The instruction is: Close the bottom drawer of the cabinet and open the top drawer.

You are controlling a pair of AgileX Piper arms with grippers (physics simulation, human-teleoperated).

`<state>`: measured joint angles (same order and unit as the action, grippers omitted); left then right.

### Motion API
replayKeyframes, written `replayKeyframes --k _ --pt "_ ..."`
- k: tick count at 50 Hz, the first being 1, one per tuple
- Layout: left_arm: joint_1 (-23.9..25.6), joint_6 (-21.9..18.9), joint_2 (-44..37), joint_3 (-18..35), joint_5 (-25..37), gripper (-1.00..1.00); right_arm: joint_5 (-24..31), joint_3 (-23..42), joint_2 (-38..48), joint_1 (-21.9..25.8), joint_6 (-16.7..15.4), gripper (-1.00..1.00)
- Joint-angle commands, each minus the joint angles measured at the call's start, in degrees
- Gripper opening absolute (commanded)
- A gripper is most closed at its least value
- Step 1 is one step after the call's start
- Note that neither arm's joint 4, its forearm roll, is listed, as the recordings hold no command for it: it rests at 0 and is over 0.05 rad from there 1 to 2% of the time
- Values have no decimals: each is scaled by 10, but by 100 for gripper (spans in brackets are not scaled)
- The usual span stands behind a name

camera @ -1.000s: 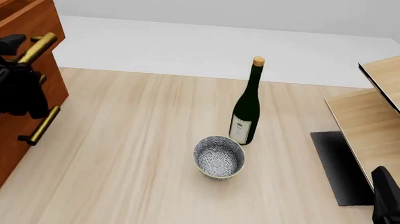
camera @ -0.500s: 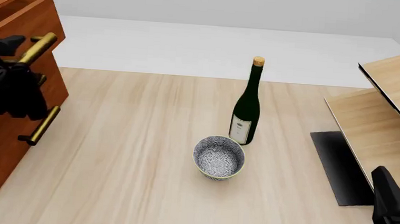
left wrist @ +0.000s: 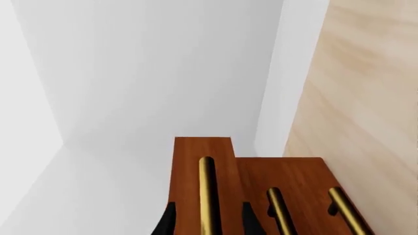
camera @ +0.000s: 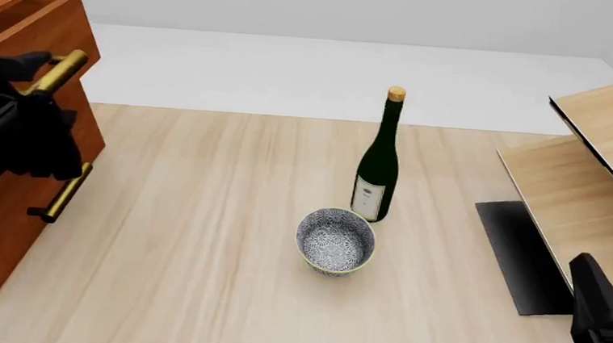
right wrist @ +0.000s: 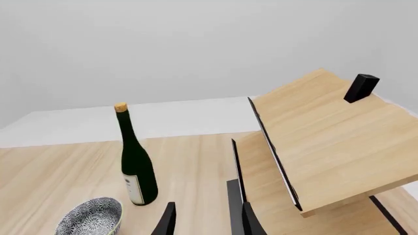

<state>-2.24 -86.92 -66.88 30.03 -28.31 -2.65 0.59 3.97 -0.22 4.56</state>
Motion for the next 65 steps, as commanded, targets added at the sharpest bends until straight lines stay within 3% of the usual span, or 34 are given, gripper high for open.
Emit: replayKeyframes --k 1,48,55,63,65 --pt "10 5 1 4 6 100 -4 0 5 -1 3 100" --pt "73 59 -36 85 40 100 -5 0 6 -6 11 100" --pt "86 113 -18 137 108 100 -5 0 6 -6 12 100" --pt "96 227 12 245 242 100 -3 0 4 -6 13 100" --pt "98 238 23 257 259 100 -2 0 3 -5 13 100"
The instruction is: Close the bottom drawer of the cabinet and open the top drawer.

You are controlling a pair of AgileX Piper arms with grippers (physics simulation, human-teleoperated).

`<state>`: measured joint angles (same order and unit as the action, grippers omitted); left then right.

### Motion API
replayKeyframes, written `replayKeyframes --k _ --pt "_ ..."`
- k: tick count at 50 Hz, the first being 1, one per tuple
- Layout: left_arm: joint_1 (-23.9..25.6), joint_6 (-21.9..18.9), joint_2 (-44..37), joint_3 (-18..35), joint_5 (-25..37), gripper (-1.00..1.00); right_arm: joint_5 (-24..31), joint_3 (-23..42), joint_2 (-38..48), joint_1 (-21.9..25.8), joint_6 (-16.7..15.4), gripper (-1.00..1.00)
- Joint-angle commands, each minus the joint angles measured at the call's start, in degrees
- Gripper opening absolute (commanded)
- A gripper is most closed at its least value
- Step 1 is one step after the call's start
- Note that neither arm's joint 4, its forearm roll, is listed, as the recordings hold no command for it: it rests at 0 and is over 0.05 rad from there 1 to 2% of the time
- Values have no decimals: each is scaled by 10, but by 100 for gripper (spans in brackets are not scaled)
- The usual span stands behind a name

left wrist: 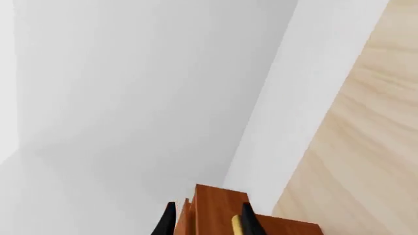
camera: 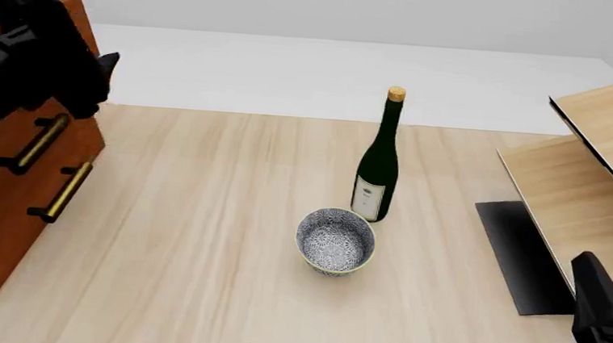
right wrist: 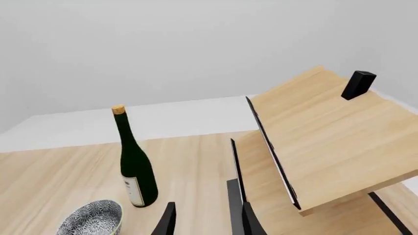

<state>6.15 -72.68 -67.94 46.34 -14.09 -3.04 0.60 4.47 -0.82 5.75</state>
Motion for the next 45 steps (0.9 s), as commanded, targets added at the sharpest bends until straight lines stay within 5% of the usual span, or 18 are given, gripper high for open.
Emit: replayKeyframes --k 1,14,17,25,37,45 --pt "14 111 36 107 134 100 2 0 -2 1 1 100" --pt "-25 281 28 271 320 100 3 0 -4 1 -1 100" --pt "-30 286 26 282 338 100 4 0 -5 2 -1 100" --pt "-24 410 -25 405 478 100 -1 0 1 2 -1 100" --pt "-30 507 -55 453 579 100 -4 1 4 2 1 100" --pt "-40 529 -58 462 613 100 0 1 0 3 1 100"
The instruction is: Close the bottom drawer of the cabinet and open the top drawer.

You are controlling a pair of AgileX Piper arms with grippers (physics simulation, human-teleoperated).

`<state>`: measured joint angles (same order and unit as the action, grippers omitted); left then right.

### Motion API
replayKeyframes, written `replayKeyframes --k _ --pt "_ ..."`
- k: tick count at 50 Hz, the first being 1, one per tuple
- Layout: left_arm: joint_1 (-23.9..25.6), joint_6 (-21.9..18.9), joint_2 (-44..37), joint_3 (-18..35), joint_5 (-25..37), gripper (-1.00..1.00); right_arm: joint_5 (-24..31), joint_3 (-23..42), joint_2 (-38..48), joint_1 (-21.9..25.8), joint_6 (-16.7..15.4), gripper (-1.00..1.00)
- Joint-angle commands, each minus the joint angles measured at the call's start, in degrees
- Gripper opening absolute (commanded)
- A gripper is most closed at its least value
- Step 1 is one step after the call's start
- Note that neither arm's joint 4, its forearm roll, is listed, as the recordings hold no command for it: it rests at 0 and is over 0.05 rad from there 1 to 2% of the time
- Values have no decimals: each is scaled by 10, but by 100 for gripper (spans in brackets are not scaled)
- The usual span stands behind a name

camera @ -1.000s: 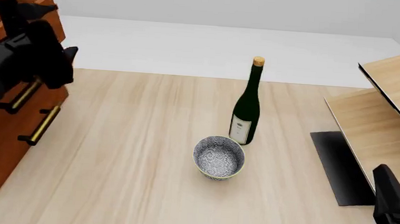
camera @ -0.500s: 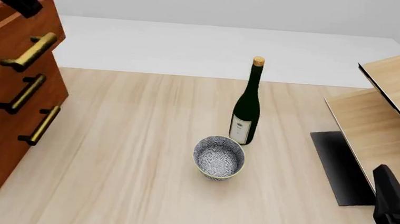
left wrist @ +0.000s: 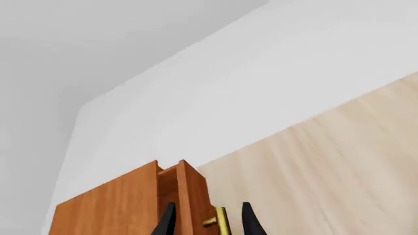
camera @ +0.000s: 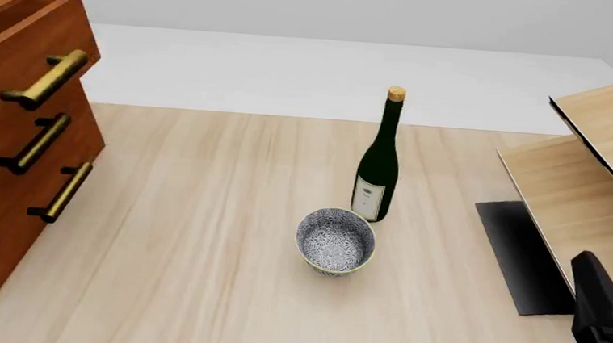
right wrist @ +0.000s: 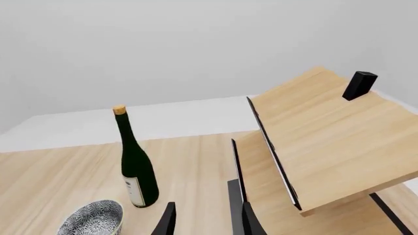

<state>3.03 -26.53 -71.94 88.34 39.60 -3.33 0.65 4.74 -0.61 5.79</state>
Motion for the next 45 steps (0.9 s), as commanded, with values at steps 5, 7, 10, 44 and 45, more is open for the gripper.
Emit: replayKeyframes --k 5,7,10,44,45 --pt "-5 149 -41 66 122 100 3 0 -2 1 0 100" --pt "-16 124 -29 47 112 100 2 0 -2 1 0 100" --pt "-17 140 -30 43 118 100 4 0 -3 1 0 100" --pt "-80 145 10 -43 125 100 8 0 -7 5 -3 100" --pt "-84 145 12 -45 124 100 7 0 -7 5 -3 100"
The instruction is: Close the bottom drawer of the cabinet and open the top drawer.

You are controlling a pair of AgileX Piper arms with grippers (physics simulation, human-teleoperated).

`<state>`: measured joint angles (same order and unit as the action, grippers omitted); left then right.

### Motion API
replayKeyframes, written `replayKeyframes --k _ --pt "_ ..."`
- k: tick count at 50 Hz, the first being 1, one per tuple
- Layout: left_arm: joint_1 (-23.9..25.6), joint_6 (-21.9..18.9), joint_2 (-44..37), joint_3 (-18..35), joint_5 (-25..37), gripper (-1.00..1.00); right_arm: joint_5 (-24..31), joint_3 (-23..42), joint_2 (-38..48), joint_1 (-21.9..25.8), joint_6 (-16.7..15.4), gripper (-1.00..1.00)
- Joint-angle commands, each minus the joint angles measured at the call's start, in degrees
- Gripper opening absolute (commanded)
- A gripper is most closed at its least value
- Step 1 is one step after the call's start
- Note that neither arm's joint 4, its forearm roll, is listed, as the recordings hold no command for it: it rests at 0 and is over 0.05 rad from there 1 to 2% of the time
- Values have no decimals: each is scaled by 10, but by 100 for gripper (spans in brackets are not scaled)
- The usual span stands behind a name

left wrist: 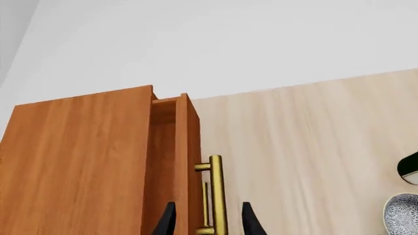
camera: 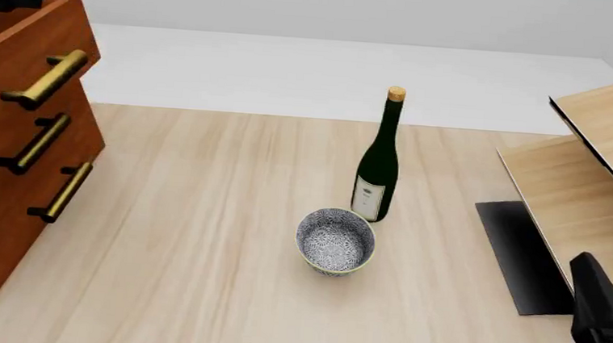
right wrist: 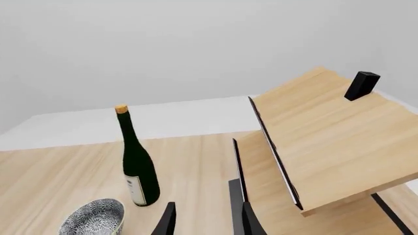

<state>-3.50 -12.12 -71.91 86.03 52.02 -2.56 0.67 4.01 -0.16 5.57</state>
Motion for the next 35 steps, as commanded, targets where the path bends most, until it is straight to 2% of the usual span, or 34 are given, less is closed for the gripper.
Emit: replayKeyframes --k 1,12,35 --pt "-19 1 12 -23 0 100 0 0 1 1 -1 100" --pt "-20 20 16 -54 -9 100 0 1 1 1 -1 100" --pt "-40 26 32 -86 -23 100 8 0 -8 3 -5 100"
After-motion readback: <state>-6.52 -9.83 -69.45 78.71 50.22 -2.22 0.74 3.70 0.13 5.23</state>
